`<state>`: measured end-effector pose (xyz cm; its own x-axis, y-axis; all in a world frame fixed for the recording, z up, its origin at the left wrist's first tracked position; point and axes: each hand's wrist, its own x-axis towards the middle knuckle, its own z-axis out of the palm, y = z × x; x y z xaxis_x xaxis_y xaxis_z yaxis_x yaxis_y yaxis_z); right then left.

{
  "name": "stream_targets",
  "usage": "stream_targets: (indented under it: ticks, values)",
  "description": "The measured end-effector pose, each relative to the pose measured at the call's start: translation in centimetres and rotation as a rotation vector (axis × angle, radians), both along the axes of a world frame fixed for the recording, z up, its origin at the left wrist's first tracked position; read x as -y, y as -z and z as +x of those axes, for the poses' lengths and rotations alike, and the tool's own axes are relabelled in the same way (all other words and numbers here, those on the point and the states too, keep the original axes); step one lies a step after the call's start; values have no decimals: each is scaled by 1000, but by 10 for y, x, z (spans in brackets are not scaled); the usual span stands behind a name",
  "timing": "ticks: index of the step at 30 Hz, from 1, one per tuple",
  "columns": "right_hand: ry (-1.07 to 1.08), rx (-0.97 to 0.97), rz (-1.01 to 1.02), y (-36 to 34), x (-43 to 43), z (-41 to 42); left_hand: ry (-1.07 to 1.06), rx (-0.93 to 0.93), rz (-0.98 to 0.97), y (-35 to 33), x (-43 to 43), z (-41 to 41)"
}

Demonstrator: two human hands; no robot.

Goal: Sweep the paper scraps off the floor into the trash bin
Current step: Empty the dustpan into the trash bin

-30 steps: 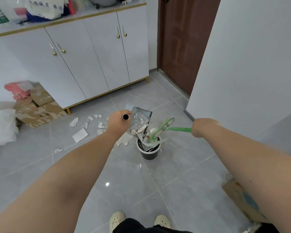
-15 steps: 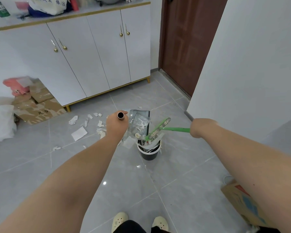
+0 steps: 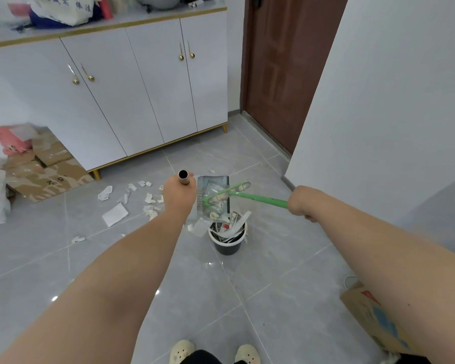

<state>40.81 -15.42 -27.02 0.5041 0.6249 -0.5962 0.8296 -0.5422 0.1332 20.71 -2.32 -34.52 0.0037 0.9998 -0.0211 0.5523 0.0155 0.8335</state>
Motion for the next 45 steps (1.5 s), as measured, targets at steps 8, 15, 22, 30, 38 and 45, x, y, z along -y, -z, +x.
stream_targets:
  ticks: [8,15,22,30,38,45]
  values:
    - [-59,79,26,32,9,-37,-67,65,-38,-3,-4,3]
    - [-98,95,10,34,3,-39,13,-27,39,5,-2,-7]
    - [-102,116,-4,36,2,-37,-18,18,31,11,5,-15]
    - [-102,154,-80,38,-5,-33,0,29,24,11,10,-16]
    - [-84,96,-114,75,-21,-54,-80,25,53,6,11,-29]
    - [-173,70,-183,102,-30,-85,-107,-64,53,6,10,-37]
